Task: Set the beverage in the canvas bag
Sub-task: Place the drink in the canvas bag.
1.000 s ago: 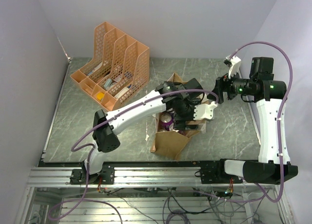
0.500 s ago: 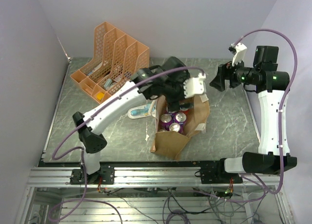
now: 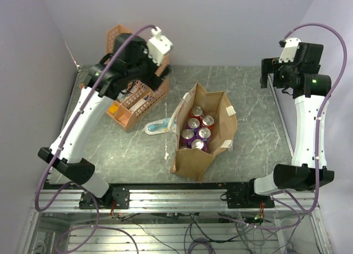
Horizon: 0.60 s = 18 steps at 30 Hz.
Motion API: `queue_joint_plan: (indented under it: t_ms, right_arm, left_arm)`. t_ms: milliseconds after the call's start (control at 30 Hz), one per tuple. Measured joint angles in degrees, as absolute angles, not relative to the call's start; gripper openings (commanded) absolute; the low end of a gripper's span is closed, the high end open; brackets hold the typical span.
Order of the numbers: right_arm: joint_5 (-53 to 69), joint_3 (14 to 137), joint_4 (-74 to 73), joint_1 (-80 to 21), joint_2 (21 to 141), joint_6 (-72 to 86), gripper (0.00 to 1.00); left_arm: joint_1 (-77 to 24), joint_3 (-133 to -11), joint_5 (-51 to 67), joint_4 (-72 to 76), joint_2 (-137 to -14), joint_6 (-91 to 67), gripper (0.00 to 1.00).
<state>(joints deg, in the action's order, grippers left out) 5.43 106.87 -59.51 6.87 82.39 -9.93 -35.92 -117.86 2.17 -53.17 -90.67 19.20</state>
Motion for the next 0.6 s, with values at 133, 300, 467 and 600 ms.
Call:
queue_joint_plan:
  t_ms: [133, 300, 467, 600]
  right_arm:
    - [-0.10, 107.37, -58.37, 6.92, 82.43, -7.62, 1.00]
    - [-2.94, 111.68, -58.06, 6.96, 82.48, -5.93, 1.00]
    - [-2.37, 113.51, -57.39, 6.98, 79.59, -4.80, 1.00]
    - [0.01, 113.86, -58.08, 7.33, 76.58, -6.63, 1.00]
  left_arm:
    - [-27.94, -112.95, -1.43, -51.22, -86.85, 15.20, 0.99]
    - [-21.71, -103.88, -6.46, -47.35, -80.16, 11.64, 0.99]
    - [-18.87, -93.25, -10.26, -41.28, -69.56, 9.43, 0.99]
    - [-15.35, -92.99, -9.69, -38.89, -65.32, 7.46, 0.99]
